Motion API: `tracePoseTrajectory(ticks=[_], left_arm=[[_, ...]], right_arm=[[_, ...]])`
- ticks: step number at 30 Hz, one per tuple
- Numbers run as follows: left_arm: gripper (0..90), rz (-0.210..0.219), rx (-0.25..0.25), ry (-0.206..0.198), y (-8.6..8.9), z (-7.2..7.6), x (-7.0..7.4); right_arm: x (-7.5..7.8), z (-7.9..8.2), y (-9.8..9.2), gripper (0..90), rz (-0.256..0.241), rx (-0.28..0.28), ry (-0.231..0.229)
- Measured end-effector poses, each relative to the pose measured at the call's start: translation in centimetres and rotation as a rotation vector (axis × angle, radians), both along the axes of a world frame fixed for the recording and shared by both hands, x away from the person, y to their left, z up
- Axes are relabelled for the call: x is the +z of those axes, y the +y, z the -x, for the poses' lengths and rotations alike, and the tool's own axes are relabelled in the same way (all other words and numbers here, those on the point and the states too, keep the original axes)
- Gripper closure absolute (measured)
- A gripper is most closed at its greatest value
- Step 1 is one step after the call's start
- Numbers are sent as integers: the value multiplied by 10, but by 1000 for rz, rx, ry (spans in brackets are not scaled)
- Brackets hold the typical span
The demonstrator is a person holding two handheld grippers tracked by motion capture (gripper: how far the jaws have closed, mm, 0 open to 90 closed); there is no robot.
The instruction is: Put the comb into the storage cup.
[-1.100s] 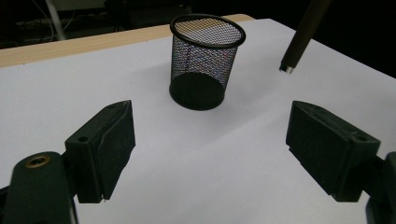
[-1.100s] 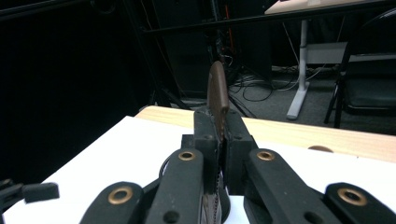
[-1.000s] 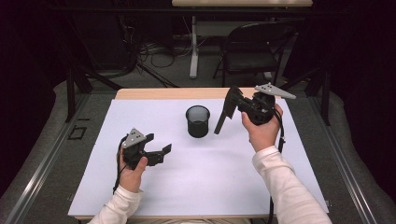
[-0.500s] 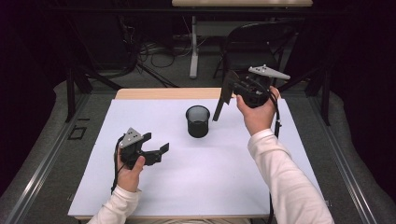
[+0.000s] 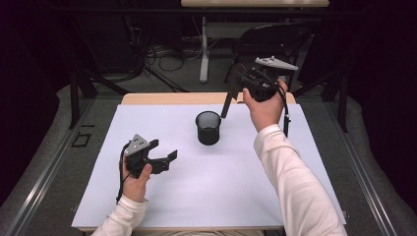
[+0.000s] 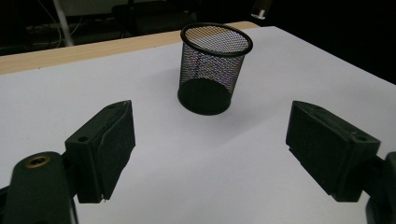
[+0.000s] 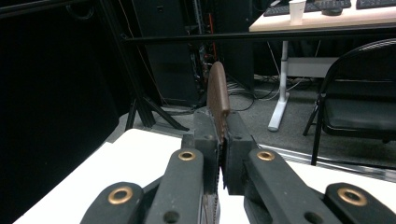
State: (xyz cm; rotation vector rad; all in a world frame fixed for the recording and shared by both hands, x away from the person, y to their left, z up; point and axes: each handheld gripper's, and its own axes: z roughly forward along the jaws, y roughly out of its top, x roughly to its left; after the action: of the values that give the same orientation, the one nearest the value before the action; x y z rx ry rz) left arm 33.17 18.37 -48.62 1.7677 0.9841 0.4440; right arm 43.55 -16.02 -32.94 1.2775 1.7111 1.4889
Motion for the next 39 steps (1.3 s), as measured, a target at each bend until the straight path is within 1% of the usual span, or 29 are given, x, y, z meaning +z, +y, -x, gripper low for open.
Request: tracePoseTrajectory(ticks=[2,8,18,22,27,32,35,39], left_arm=[[160,-1,2,1,0,0,0],[160,0,0,-1,0,0,0],[160,-3,1,0,1,0,1],[160,-3,0,-1,1,0,1],[160,1,2,-7,2,1,2],[160,1,2,-7,2,0,2],[160,-2,0,-5,2,0,2],[160,-1,1,-7,2,0,2]], right_arm=[[1,-3,1,871,-2,-6,2],[2,-8,5,871,-30,-16,7],[-5,-13,10,871,-71,-16,26],[-12,-15,13,872,-88,-18,31],[-24,-17,16,872,-101,-23,42],[-37,-20,20,871,-105,-27,66],[-43,-21,23,871,-99,-26,73],[-51,-22,27,871,-105,-25,86]])
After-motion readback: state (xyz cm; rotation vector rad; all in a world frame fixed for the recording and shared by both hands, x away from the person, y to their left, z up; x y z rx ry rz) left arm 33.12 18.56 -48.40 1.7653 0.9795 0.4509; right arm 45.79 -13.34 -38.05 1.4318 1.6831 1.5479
